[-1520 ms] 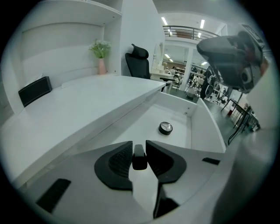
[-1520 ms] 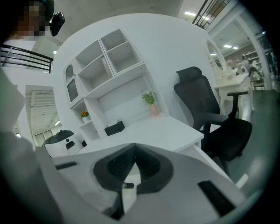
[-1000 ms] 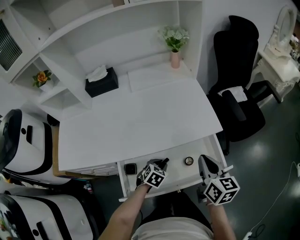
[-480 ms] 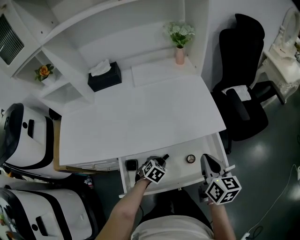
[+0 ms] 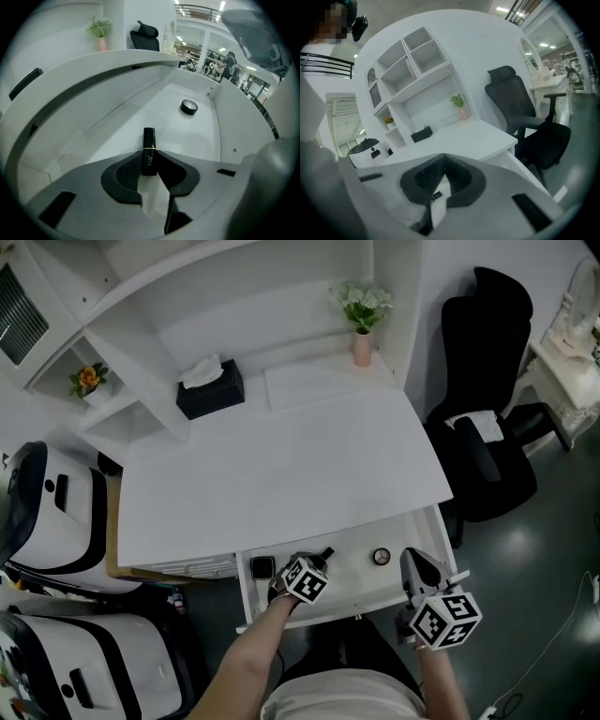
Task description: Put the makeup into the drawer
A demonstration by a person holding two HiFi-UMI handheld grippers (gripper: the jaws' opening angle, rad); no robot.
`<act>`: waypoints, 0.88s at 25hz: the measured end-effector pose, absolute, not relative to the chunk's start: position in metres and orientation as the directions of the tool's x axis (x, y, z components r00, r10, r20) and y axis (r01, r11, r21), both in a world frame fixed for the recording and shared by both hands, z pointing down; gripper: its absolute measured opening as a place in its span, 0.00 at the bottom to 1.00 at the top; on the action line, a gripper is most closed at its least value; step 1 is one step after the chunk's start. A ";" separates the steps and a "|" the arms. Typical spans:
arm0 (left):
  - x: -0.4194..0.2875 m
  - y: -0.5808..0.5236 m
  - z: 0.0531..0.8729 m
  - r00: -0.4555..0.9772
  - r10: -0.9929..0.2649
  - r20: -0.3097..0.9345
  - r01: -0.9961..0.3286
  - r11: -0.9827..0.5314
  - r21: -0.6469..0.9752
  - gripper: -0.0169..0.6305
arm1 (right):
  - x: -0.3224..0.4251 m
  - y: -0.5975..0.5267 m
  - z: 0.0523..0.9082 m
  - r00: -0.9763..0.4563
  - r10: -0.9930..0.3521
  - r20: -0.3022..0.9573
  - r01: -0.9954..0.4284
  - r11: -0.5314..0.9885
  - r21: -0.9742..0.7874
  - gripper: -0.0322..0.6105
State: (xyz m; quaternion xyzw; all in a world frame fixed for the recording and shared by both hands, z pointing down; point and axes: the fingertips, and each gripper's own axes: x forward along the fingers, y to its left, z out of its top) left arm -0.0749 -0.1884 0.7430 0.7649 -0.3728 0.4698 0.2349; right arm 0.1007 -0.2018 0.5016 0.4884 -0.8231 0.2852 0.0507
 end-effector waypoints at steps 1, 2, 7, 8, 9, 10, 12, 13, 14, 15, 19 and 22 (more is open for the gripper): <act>-0.075 -0.189 0.743 0.277 -0.351 0.894 -0.794 -0.608 0.008 0.18 | 0.101 -0.202 0.502 -0.518 -0.775 0.362 -0.833 0.361 -0.420 0.05; -0.076 -0.189 0.743 0.273 -0.351 0.896 -0.799 -0.601 0.008 0.18 | 0.101 -0.202 0.501 -0.518 -0.775 0.362 -0.833 0.361 -0.419 0.05; -0.080 -0.189 0.743 0.257 -0.352 0.900 -0.832 -0.554 0.022 0.20 | 0.101 -0.201 0.500 -0.521 -0.775 0.357 -0.831 0.365 -0.420 0.05; -0.082 -0.189 0.743 0.255 -0.350 0.901 -0.836 -0.548 0.023 0.21 | 0.101 -0.201 0.500 -0.522 -0.775 0.357 -0.830 0.366 -0.421 0.05; -0.083 -0.188 0.741 0.254 -0.350 0.902 -0.839 -0.544 0.025 0.21 | 0.100 -0.200 0.500 -0.524 -0.774 0.356 -0.829 0.367 -0.422 0.05; -0.083 -0.188 0.739 0.256 -0.352 0.900 -0.842 -0.539 0.028 0.23 | 0.100 -0.200 0.500 -0.525 -0.773 0.355 -0.828 0.368 -0.423 0.05; -0.086 -0.188 0.731 0.263 -0.368 0.892 -0.851 -0.524 0.034 0.24 | 0.098 -0.199 0.500 -0.530 -0.771 0.353 -0.825 0.373 -0.425 0.05; -0.088 -0.189 0.726 0.266 -0.379 0.887 -0.857 -0.513 0.038 0.24 | 0.097 -0.199 0.500 -0.533 -0.769 0.352 -0.823 0.376 -0.426 0.05; -0.089 -0.189 0.722 0.269 -0.389 0.881 -0.864 -0.502 0.042 0.24 | 0.095 -0.199 0.499 -0.537 -0.768 0.349 -0.820 0.380 -0.428 0.05; -0.092 -0.190 0.717 0.271 -0.400 0.876 -0.870 -0.492 0.045 0.24 | 0.094 -0.198 0.499 -0.541 -0.766 0.347 -0.818 0.384 -0.429 0.05; -0.100 -0.191 0.694 0.276 -0.456 0.846 -0.889 -0.457 0.044 0.24 | 0.085 -0.197 0.496 -0.556 -0.760 0.336 -0.809 0.403 -0.429 0.05; -0.107 -0.191 0.674 0.279 -0.506 0.816 -0.903 -0.428 0.043 0.24 | 0.078 -0.196 0.493 -0.569 -0.755 0.327 -0.801 0.419 -0.428 0.05</act>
